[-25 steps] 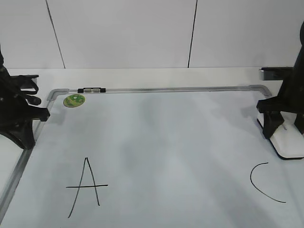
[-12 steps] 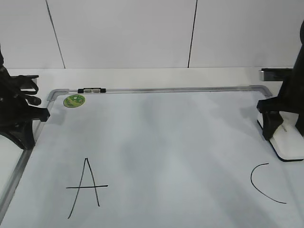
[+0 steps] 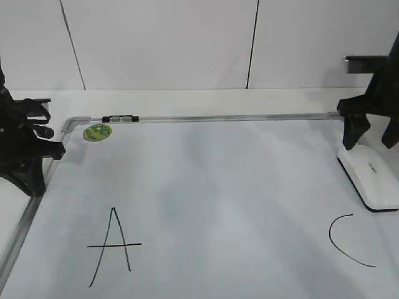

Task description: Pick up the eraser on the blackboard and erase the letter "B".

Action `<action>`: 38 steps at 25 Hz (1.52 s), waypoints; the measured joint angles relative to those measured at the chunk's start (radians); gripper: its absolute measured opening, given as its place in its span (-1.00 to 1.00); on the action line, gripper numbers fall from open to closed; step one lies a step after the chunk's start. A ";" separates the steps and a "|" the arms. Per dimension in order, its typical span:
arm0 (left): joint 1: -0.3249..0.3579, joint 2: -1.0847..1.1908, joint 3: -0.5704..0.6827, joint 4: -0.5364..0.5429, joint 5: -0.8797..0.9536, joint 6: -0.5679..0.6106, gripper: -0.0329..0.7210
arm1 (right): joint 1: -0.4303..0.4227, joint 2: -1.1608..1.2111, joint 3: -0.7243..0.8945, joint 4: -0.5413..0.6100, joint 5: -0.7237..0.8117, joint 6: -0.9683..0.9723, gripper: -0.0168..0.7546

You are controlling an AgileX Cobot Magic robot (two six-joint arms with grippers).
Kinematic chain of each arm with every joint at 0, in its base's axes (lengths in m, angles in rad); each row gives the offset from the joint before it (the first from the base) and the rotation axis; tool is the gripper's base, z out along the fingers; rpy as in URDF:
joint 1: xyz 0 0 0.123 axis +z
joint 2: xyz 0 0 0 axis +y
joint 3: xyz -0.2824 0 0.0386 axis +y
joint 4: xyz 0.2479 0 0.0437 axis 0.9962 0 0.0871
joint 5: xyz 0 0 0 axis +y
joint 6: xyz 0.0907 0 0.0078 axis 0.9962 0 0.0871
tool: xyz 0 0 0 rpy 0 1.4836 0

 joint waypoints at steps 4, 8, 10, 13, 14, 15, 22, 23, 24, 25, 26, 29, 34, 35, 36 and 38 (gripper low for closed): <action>0.000 0.000 0.000 0.000 0.002 0.000 -0.84 | 0.000 -0.025 -0.039 0.000 0.000 0.013 0.65; 0.000 0.000 0.000 0.000 0.002 0.000 -0.84 | 0.000 -0.090 -0.041 0.010 0.008 0.019 0.61; 0.000 0.000 0.000 0.002 0.002 0.000 -0.83 | 0.000 -0.131 -0.041 0.031 0.008 0.021 0.59; 0.000 0.000 0.000 0.008 0.002 0.004 -0.77 | 0.000 -0.192 -0.041 0.060 0.010 0.021 0.58; 0.000 0.000 0.000 0.010 0.003 0.011 -0.72 | 0.000 -0.212 -0.041 0.065 0.012 0.021 0.58; 0.000 0.000 0.000 0.013 0.004 0.015 -0.66 | 0.000 -0.226 -0.041 0.067 0.012 0.021 0.58; 0.000 0.005 -0.029 0.033 0.063 0.029 -0.21 | 0.000 -0.351 -0.041 0.069 0.026 0.025 0.58; 0.000 0.005 -0.040 0.034 0.078 0.029 -0.20 | 0.000 -0.366 -0.041 0.069 0.027 0.025 0.58; 0.000 0.005 -0.056 0.036 0.096 0.029 -0.20 | 0.000 -0.386 -0.041 0.069 0.028 0.025 0.58; 0.000 -0.001 -0.074 0.040 0.114 0.030 -0.19 | 0.000 -0.406 -0.041 0.069 0.030 0.025 0.58; 0.000 -0.009 -0.093 0.045 0.134 0.030 -0.19 | 0.000 -0.429 -0.041 0.069 0.033 0.025 0.58; 0.000 -0.047 -0.145 0.054 0.191 0.032 -0.19 | 0.000 -0.473 -0.036 0.073 0.035 0.025 0.58; 0.000 -0.142 -0.167 0.056 0.208 0.032 -0.19 | 0.000 -0.635 0.082 0.120 0.035 0.025 0.57; 0.000 -0.164 -0.167 0.056 0.215 0.032 -0.19 | 0.000 -0.672 0.118 0.122 0.037 0.025 0.57; 0.000 -0.192 -0.167 0.054 0.217 0.032 -0.19 | 0.000 -0.708 0.155 0.122 0.037 0.025 0.57; 0.000 -0.258 -0.165 0.051 0.219 0.032 -0.19 | 0.000 -0.761 0.210 0.125 0.038 0.025 0.57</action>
